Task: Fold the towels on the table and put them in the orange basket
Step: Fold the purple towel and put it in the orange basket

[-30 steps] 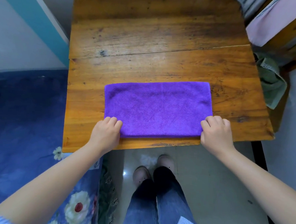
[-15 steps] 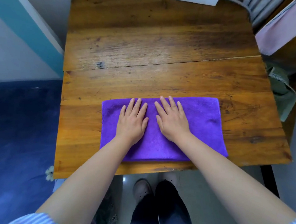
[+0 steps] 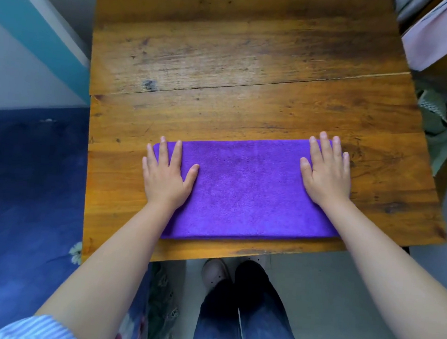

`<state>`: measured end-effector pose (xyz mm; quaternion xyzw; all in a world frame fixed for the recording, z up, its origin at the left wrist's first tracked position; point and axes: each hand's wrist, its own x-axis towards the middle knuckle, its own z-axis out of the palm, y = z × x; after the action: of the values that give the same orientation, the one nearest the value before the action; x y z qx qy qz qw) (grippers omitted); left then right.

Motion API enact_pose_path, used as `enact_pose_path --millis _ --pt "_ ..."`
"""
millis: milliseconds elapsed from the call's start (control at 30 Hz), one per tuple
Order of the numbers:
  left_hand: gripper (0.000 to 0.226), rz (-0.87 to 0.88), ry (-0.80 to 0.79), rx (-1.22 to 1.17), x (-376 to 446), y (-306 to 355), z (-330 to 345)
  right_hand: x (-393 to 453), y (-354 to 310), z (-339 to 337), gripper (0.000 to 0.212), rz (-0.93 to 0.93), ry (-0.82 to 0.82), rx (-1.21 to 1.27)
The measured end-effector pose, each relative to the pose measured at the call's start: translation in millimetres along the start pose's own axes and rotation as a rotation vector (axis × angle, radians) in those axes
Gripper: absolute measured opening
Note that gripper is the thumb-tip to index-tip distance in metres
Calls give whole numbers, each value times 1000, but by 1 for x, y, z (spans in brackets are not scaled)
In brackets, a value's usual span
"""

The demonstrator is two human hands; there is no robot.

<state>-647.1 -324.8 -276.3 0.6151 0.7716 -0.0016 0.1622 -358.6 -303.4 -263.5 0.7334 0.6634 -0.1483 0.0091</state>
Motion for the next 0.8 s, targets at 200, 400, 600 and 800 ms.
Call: enact_pose_path --millis 200,400,600,800 --pt "65 124 30 66 -18 7 -6 -26 -1 -9 57 61 14 7" --pt "67 174 -37 65 -73 3 13 -80 -12 15 56 -1 -44 -41" --pt "66 152 -63 62 -78 -4 17 -88 -6 18 55 51 -47 -2" --pt "64 210 -44 45 -77 8 3 -118 -3 5 56 411 61 26"
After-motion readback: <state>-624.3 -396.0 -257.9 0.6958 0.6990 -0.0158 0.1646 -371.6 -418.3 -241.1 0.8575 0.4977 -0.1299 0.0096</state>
